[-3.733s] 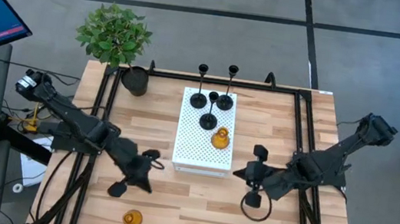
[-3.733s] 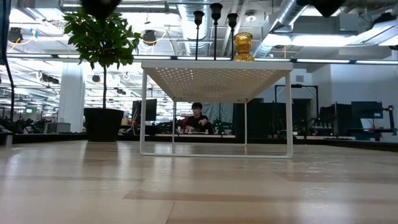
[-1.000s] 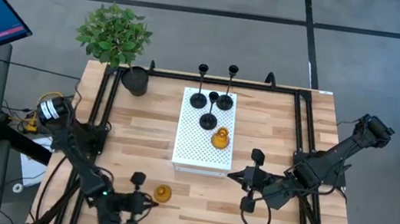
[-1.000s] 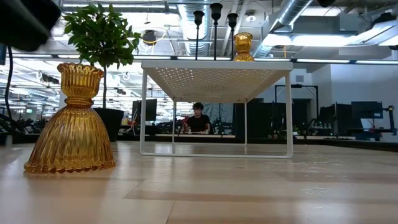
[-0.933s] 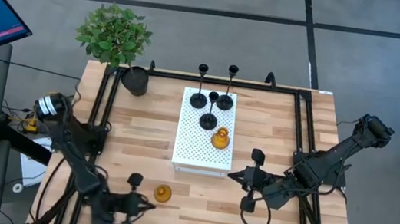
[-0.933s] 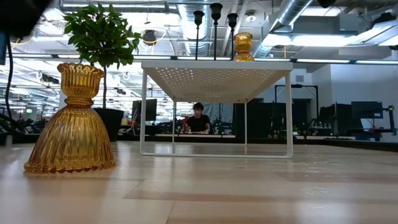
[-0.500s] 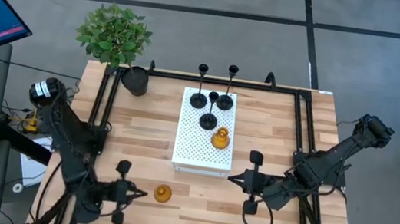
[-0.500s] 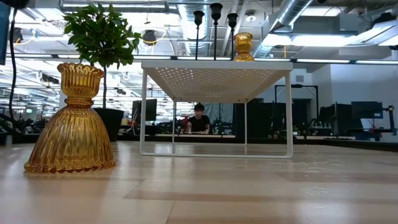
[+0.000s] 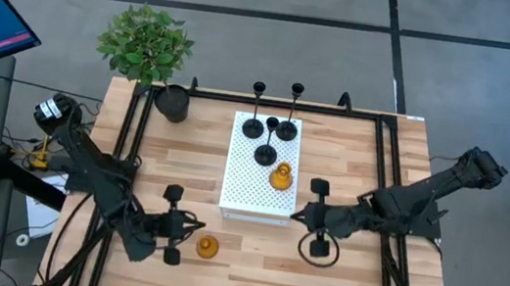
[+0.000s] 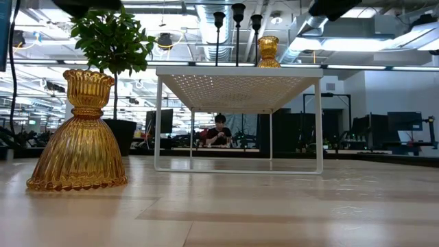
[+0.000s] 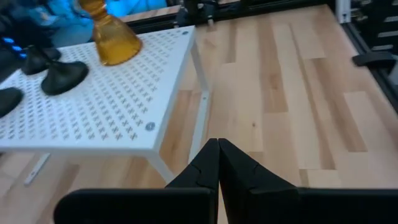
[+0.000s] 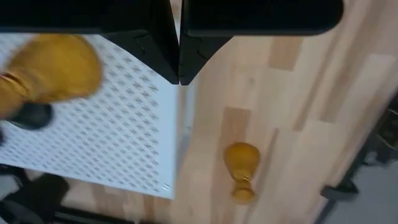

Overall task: Pick & Place candle stick holders
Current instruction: Put the yellow glass candle holder on the shelf

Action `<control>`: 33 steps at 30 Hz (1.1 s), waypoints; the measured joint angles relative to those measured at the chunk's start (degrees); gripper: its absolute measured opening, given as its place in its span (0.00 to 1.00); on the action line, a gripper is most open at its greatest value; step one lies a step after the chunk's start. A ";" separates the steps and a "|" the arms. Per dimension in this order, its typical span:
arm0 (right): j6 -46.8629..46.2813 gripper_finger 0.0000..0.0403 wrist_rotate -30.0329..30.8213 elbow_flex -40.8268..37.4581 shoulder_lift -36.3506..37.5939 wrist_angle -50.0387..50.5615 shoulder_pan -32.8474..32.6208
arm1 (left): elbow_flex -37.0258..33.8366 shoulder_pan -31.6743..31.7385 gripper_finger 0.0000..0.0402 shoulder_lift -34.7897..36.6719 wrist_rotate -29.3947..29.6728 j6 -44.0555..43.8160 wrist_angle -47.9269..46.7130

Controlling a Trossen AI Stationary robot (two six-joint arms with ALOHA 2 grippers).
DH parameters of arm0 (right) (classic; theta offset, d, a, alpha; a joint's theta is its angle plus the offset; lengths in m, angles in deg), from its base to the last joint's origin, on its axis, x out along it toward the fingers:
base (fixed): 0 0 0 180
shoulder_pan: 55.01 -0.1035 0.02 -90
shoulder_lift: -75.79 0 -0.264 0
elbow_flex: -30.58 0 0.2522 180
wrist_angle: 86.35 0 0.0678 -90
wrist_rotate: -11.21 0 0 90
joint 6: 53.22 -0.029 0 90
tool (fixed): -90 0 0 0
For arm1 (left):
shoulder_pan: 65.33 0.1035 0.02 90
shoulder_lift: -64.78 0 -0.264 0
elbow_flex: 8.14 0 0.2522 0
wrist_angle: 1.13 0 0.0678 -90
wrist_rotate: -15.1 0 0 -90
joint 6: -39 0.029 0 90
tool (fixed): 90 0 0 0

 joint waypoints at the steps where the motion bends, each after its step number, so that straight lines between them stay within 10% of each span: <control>1: 0.21 0.00 -0.09 0.00 0.48 0.87 0.64 | 0.00 0.94 0.01 0.69 -1.45 0.81 0.12; 15: 5.59 0.00 -0.11 -10.32 15.98 -5.16 4.42 | -6.63 16.08 0.01 8.48 -13.42 11.01 2.02; 22: 1.31 0.00 -0.12 -16.85 24.56 -6.62 6.72 | -13.05 23.25 0.01 19.67 -29.16 10.64 6.05; 33: 0.53 0.00 0.50 -17.67 26.30 -5.87 7.04 | -17.54 25.53 0.01 24.14 -44.42 -10.28 6.12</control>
